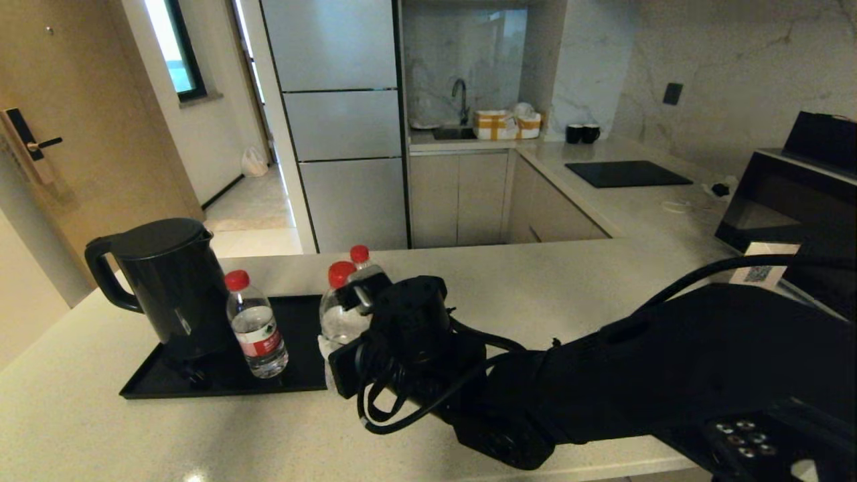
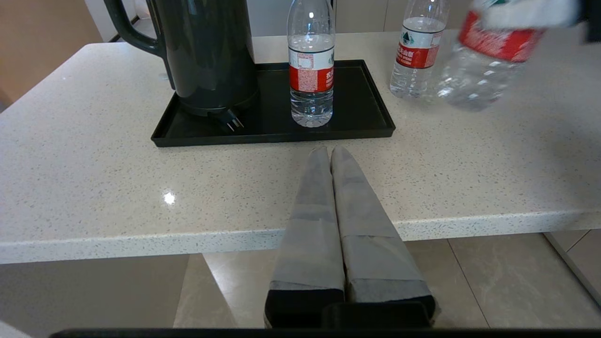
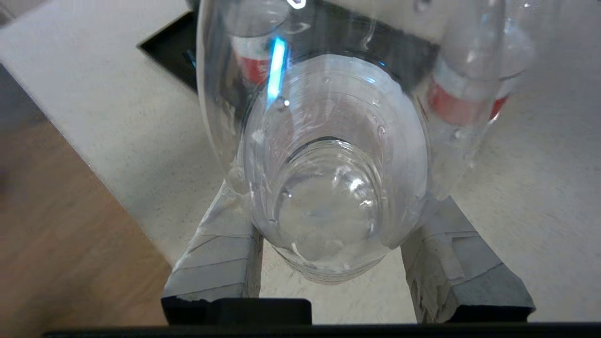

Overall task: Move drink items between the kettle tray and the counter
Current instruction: Place it on the tray

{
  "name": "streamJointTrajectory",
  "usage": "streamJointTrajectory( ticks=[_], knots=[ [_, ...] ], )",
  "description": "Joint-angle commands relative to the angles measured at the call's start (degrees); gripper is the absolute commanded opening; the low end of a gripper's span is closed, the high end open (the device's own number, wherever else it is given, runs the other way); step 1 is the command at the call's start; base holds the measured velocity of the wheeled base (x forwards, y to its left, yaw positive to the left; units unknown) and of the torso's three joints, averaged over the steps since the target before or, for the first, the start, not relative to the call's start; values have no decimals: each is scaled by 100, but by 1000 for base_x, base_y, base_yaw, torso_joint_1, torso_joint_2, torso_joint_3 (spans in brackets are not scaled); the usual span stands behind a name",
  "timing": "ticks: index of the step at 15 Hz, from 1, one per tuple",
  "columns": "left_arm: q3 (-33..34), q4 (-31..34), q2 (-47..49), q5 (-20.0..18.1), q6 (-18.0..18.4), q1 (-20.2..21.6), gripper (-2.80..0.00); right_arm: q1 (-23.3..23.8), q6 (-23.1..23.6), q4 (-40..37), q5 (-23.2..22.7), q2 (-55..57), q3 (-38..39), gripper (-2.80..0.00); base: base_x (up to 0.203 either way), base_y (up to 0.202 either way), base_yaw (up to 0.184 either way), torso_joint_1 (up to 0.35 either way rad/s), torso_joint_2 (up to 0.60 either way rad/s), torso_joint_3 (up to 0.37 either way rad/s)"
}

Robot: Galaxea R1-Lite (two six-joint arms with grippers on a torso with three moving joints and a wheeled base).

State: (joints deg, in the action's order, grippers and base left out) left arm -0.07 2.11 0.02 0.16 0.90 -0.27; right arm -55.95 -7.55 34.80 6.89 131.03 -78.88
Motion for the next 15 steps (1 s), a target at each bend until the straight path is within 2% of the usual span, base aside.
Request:
streamJointTrajectory(
  ticks=[1,5,8,12,15],
  knots=[
    [-1,0,-2,2,-2,0,-280,-48,-119,15,-10,-607,389,-280,0,0,0,0,0,0],
    [7,0,-2,2,-2,0,-280,-56,-175,-722,24,-1289,716,-280,0,0,0,0,0,0],
    [-1,0,-2,2,-2,0,-280,-31,-130,-1044,48,-1966,1386,-280,0,0,0,0,0,0],
    [0,0,-2,2,-2,0,-280,131,-82,-1122,184,-2440,2262,-280,0,0,0,0,0,0],
    [-1,0,-2,2,-2,0,-280,147,-10,-1158,319,-2751,2442,-280,0,0,0,0,0,0]
  ],
)
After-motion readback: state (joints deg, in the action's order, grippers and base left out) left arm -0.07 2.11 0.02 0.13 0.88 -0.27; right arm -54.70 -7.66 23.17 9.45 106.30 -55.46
